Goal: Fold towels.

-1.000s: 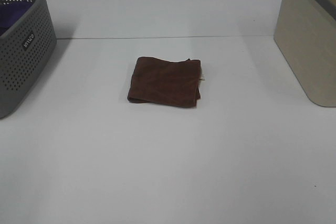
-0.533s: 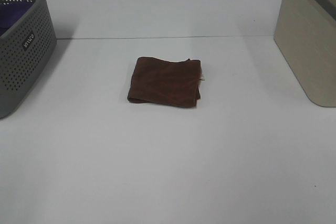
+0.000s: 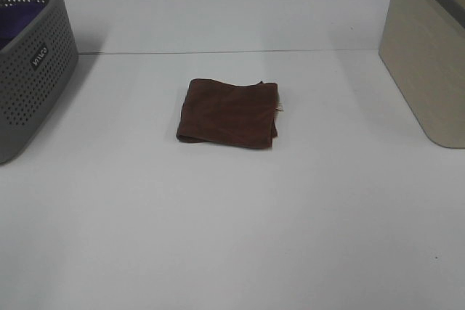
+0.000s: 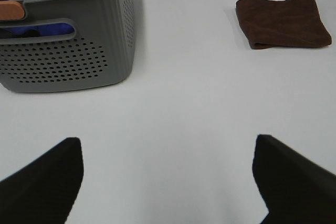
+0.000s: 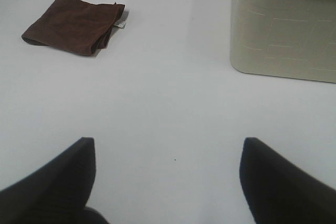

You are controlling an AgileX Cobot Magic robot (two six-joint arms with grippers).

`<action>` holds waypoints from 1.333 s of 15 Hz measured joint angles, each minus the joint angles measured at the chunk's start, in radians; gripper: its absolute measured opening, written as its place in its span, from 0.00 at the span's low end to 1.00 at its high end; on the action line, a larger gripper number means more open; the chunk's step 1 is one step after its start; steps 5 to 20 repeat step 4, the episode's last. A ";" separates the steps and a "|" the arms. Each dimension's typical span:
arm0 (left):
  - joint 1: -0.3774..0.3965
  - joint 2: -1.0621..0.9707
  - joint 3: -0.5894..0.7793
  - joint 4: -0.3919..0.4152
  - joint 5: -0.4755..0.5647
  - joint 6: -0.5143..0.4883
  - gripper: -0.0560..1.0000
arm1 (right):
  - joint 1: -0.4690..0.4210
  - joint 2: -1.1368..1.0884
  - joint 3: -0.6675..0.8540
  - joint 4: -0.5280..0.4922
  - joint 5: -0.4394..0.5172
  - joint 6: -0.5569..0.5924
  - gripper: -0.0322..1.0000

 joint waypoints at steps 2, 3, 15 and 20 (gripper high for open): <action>0.000 0.000 0.000 0.000 0.000 0.000 0.82 | 0.000 0.000 0.000 0.000 0.000 0.000 0.75; 0.000 0.000 0.000 0.000 0.000 0.000 0.82 | 0.000 0.000 0.000 0.000 0.000 0.000 0.75; 0.000 0.000 0.000 0.000 0.000 0.000 0.82 | 0.000 0.000 0.000 0.000 0.000 0.000 0.75; 0.000 0.000 0.000 0.000 0.000 0.000 0.82 | 0.000 0.000 0.000 0.000 0.000 0.000 0.75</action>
